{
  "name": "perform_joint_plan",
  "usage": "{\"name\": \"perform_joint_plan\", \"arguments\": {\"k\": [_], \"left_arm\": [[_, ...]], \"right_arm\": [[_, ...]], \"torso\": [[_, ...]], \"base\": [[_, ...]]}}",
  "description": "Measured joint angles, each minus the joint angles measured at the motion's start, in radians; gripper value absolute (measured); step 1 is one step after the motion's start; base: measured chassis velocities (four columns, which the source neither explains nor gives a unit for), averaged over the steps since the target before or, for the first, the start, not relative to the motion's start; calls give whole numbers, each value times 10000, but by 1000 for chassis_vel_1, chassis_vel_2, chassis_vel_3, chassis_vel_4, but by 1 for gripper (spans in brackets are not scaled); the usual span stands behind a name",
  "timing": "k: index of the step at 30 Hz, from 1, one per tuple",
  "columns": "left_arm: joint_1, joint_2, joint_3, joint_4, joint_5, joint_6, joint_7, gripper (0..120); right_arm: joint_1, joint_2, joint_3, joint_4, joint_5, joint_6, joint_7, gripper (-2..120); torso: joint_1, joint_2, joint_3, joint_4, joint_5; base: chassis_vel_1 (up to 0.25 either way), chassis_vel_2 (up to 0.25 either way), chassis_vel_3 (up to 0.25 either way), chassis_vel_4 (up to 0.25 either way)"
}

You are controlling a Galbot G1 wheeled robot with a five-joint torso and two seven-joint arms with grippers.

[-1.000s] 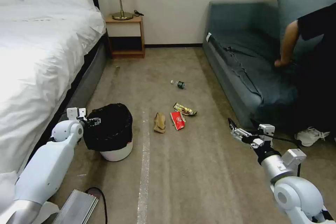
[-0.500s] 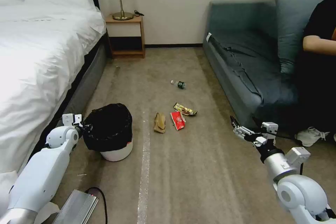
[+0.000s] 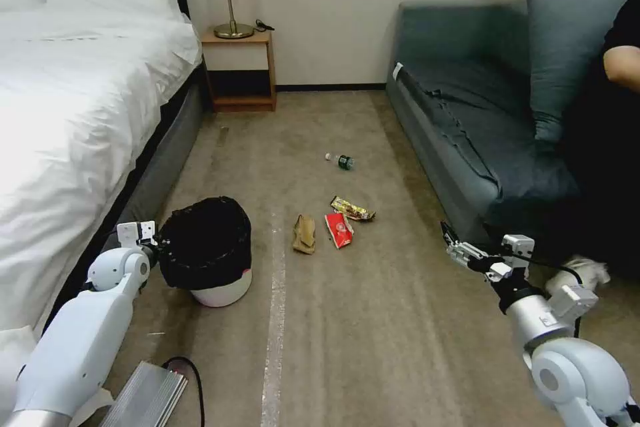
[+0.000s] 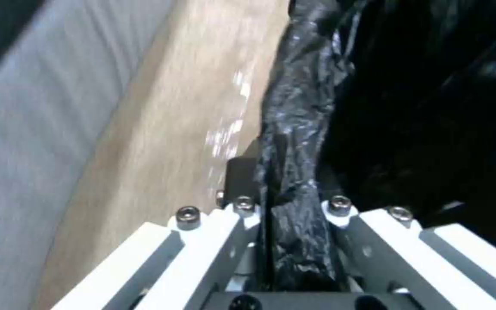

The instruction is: Pick up the trash bin, then pick up the garbage on the floor and place it into the trash bin.

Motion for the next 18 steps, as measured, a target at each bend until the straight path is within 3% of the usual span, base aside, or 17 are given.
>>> {"name": "perform_joint_plan", "arguments": {"k": [1, 4, 10, 18], "left_arm": [[0, 0, 0, 0, 0, 0, 0, 4], [342, 49, -208, -1024, 462, -133, 115, 4], [703, 48, -289, -2231, 739, -95, 195, 4], [1061, 141, -680, -2778, 1636, -214, 417, 4]], "right_arm": [[0, 0, 0, 0, 0, 0, 0, 100], [-1, 42, -56, -17, 9, 32, -91, 100], [-6, 86, -168, -18, -196, -43, -507, 100], [61, 134, -238, -131, -212, -10, -704, 100]], "torso": [[0, 0, 0, 0, 0], [0, 0, 0, 3, 2], [0, 1, 0, -1, 3], [0, 0, 0, 1, 3]], "base": [[0, 0, 0, 0], [0, 0, 0, 0], [0, 0, 0, 0], [0, 0, 0, 0]]}}
